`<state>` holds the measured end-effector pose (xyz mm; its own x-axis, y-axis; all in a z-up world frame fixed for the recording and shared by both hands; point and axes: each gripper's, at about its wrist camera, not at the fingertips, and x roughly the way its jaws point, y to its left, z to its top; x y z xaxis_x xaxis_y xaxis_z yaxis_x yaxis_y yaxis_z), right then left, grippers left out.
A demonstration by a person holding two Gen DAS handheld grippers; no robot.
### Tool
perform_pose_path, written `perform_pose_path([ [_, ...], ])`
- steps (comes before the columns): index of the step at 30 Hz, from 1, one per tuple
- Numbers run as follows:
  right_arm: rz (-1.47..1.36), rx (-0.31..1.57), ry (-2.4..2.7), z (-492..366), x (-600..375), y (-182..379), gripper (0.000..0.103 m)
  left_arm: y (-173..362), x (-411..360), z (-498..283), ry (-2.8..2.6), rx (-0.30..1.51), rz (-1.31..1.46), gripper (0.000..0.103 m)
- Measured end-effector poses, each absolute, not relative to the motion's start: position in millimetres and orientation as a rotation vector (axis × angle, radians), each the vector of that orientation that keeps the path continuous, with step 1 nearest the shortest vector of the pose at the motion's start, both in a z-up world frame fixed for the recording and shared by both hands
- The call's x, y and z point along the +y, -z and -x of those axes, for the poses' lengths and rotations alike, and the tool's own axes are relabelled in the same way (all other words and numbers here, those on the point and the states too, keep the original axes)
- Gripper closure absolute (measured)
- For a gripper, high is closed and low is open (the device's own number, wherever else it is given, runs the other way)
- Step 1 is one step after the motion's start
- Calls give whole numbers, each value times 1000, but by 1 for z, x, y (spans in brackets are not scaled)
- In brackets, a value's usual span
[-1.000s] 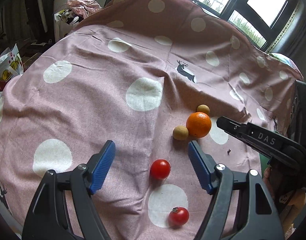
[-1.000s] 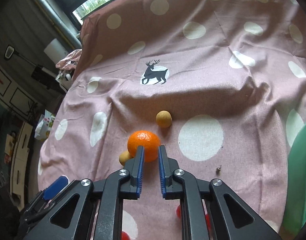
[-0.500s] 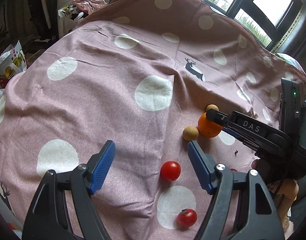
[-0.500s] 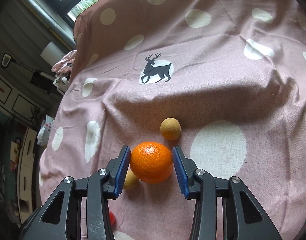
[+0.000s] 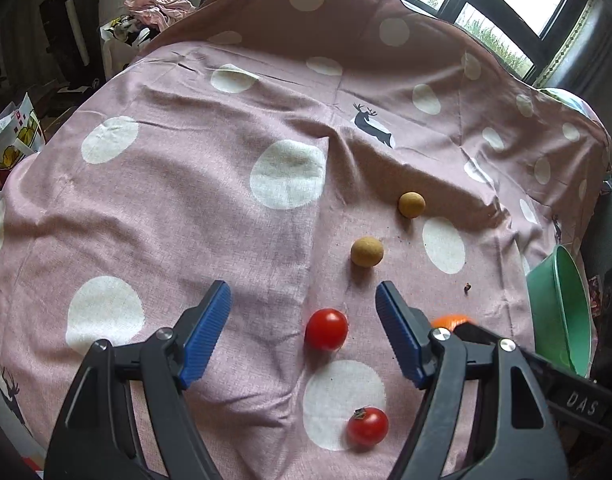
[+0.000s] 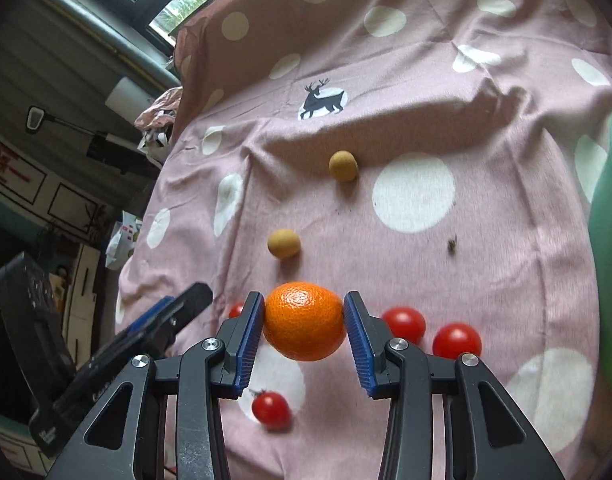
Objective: Organize fruits
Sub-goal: 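Lift the held orange with the right tool toward the green bowl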
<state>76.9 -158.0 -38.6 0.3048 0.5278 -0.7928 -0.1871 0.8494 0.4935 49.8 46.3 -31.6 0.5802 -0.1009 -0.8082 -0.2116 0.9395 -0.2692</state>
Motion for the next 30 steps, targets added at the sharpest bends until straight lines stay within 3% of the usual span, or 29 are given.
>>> perform_pose_path([
  [3,-362,1251,-485,-66,-163,58,60,32,40,-49,-58,961,349,29],
  [14,-413,1168,-390,-67,-201,52,61,35,7,-48,84,999,302,29],
  [30,-554,1187,-372,-76,-224,65,61,53,-66,-42,343,1115,200,34],
])
